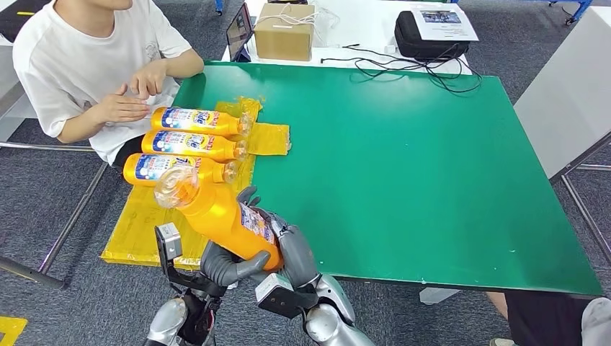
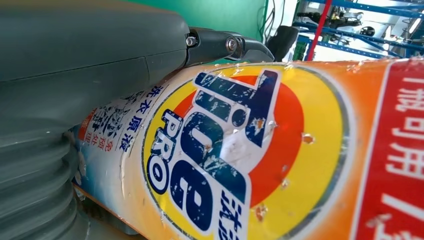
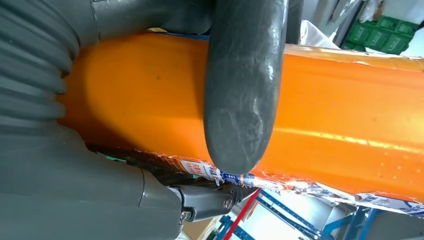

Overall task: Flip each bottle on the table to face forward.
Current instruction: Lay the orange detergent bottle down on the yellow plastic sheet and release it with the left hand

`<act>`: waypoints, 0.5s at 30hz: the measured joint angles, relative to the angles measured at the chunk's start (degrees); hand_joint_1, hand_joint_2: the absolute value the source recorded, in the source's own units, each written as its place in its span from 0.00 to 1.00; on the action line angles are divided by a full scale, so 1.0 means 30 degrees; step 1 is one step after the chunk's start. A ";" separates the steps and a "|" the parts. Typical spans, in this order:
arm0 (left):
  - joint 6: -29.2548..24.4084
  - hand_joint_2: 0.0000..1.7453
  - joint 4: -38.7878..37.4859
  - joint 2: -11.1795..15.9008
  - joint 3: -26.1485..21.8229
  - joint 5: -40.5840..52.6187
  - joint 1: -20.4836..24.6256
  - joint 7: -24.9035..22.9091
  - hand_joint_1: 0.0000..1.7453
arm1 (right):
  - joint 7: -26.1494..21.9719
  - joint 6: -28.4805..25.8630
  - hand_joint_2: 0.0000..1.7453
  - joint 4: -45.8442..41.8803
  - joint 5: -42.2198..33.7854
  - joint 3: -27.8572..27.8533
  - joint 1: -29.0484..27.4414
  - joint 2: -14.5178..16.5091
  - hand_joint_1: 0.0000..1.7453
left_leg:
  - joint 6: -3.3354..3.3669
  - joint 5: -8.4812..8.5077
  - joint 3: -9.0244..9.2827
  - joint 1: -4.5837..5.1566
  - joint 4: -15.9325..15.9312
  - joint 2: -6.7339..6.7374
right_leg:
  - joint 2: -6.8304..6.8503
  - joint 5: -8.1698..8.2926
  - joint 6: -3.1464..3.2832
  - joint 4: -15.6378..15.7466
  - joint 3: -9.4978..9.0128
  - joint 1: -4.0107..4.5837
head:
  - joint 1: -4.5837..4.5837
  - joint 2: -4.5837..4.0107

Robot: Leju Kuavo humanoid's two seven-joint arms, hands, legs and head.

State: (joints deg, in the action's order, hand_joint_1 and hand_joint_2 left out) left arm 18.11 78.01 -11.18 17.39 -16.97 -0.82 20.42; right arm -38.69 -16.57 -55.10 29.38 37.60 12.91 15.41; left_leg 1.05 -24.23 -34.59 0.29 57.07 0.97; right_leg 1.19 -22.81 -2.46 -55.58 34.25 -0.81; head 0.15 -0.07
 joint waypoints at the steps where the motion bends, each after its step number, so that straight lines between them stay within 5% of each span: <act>1: -0.0007 1.00 0.0000 0.0024 -0.0009 -0.0053 0.0001 -0.0022 0.00 | 0.0040 0.0000 1.00 0.0051 0.0023 0.0013 0.0018 0.0022 1.00 | 0.0000 0.0000 0.0000 0.0000 0.0000 0.0000 | -0.0001 0.0000 0.0000 0.0000 0.0003 0.0000 | 0.0000 0.0000; 15: -0.0284 1.00 0.0007 0.0104 -0.0481 -0.2111 -0.0005 -0.0534 0.00 | 0.0914 -0.0748 1.00 0.0692 0.0468 0.0665 -0.0087 0.0093 1.00 | -0.0001 -0.0001 0.0001 0.0000 0.0001 0.0042 | -0.0014 0.0000 0.0001 0.0001 0.0027 0.0001 | -0.0002 0.0000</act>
State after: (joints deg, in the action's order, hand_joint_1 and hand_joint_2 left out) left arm 17.26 78.03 -10.87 15.95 -23.30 -0.84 18.82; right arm -35.95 -18.81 -53.03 30.78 39.59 12.65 15.69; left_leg 1.05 -24.23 -34.58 0.29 57.07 1.10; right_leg 1.15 -22.81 -2.45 -55.58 34.33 -0.81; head 0.14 -0.07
